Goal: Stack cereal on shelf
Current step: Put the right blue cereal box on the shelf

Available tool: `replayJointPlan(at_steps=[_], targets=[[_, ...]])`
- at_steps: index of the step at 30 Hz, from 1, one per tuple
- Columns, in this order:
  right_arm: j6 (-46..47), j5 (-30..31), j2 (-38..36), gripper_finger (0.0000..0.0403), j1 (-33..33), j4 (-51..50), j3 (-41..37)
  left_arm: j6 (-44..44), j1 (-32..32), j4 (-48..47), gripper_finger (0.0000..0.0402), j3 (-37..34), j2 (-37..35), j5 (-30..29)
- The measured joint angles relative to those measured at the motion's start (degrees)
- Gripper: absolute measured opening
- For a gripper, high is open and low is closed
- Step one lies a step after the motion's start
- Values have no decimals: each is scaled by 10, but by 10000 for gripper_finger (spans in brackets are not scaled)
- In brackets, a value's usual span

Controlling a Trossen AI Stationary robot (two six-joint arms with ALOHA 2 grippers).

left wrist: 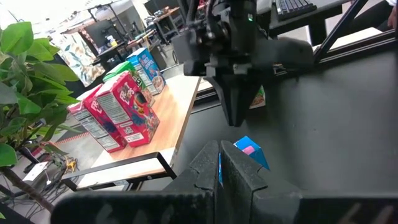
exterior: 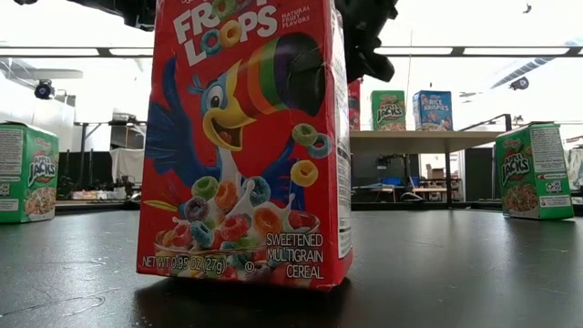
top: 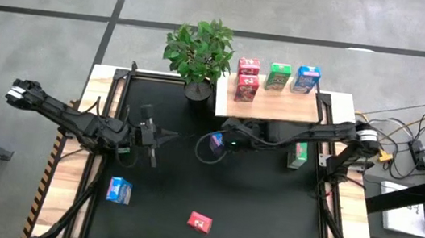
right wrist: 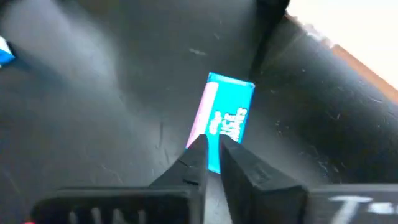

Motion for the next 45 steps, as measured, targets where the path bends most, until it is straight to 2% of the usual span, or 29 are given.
replayJointPlan(at_steps=[5,12,16,20,25,38,45], targets=[[-2,0,55,119,-1,-63,67,0,0,-2,0,0,0,0],[-2,5,102,230,-8,-106,115,0,0,-6,0,0,0,0],[-2,5,117,266,-12,-111,121,0,0,-6,0,0,0,0],[1,18,123,282,-14,-112,114,0,0,-7,0,0,0,0],[2,20,132,268,-15,-114,109,0,0,-9,0,0,0,0],[0,19,133,145,-15,-109,108,0,0,-8,0,0,0,0],[-23,-20,91,121,-14,-116,109,0,0,-8,0,0,0,0]])
